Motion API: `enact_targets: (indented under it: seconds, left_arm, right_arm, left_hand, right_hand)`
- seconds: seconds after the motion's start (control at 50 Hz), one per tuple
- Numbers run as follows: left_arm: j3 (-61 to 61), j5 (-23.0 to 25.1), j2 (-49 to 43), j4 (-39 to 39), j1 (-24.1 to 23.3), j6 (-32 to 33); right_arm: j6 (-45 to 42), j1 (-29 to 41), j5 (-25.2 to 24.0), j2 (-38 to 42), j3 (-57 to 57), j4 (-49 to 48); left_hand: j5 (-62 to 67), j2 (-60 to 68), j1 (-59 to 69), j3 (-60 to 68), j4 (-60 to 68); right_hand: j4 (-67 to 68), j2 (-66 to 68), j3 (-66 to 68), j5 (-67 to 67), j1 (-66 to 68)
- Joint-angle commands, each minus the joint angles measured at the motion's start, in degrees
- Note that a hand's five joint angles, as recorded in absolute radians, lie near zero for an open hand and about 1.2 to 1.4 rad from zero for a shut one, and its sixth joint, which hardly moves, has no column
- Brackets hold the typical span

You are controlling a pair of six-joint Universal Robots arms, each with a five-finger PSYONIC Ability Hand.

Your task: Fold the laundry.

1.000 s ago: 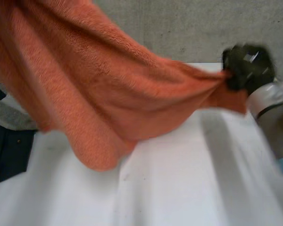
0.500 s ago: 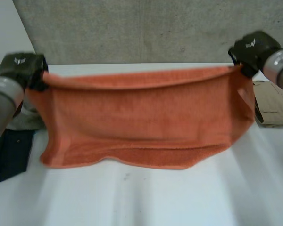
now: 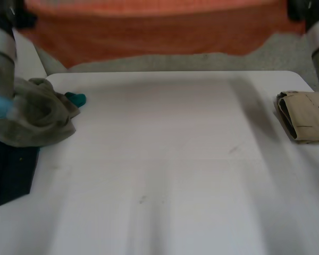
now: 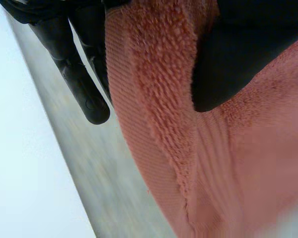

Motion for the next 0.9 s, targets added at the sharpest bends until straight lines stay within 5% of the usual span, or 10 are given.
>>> enact_targets:
  seconds: [0.02, 0.14, 0.22, 0.26, 0.4, 0.72, 0.78, 0.84, 0.9]
  left_arm:
    - [-20.67, 3.72, -0.39, 3.95, -0.76, 1.11]
    - [-26.30, 2.67, -4.61, 10.29, 0.12, 5.76]
    - [-27.71, 1.26, -6.29, 9.85, 1.00, 7.61]
    - [-28.24, 0.91, -6.82, 9.33, 1.26, 7.61]
    - [-28.77, 1.35, -5.68, 8.71, 1.61, 7.35]
    - [-29.03, 1.78, -3.74, 5.11, 2.84, 6.38]
    - [-29.03, 1.78, -3.65, 4.75, 2.84, 6.47]
    - [-29.38, 1.52, -3.21, 3.61, 2.75, 6.73]
    - [-30.17, 1.78, -2.25, 0.90, 2.84, 6.82]
  right_arm:
    - [2.28, -1.98, -5.59, 1.60, 13.71, 4.04]
    - [3.86, -2.68, -6.13, 8.02, 16.10, 5.44]
    - [5.35, -4.17, -4.72, 11.88, 14.35, 9.74]
    - [6.93, -4.96, -3.58, 13.73, 12.24, 13.95]
    - [13.08, -7.24, -1.55, 17.25, 6.35, 24.41]
    - [17.92, -9.36, -5.77, 17.69, 6.08, 29.44]
    - [17.31, -9.27, -6.21, 17.87, 6.43, 29.26]
    - [15.91, -9.10, -6.39, 17.87, 6.52, 29.18]
    - [13.36, -9.10, -6.30, 16.82, 6.95, 29.87]
  left_hand:
    - [13.24, 11.12, 13.09, 11.50, 11.11]
    - [13.24, 11.12, 13.09, 11.50, 11.11]
    - [13.24, 11.12, 13.09, 11.50, 11.11]
    - [13.24, 11.12, 13.09, 11.50, 11.11]
    - [13.24, 11.12, 13.09, 11.50, 11.11]
    - [13.24, 11.12, 13.09, 11.50, 11.11]
    - [13.24, 11.12, 13.09, 11.50, 11.11]
    - [13.24, 11.12, 13.09, 11.50, 11.11]
    - [13.24, 11.12, 13.09, 11.50, 11.11]
  right_hand:
    - [11.20, 12.52, 11.62, 11.58, 15.89]
    - [9.18, 10.50, 9.60, 9.56, 13.87]
    - [-8.95, -7.63, -8.54, -8.58, -4.26]
    - [-28.46, -27.14, -28.05, -28.09, -23.77]
    - [-31.38, -30.06, -30.96, -31.00, -26.69]
    - [-27.02, -25.70, -26.61, -26.64, -22.33]
    - [-19.64, -18.32, -19.22, -19.26, -14.95]
    - [11.10, 12.42, 11.51, 11.47, 15.79]
    - [11.20, 12.52, 11.62, 11.58, 15.89]
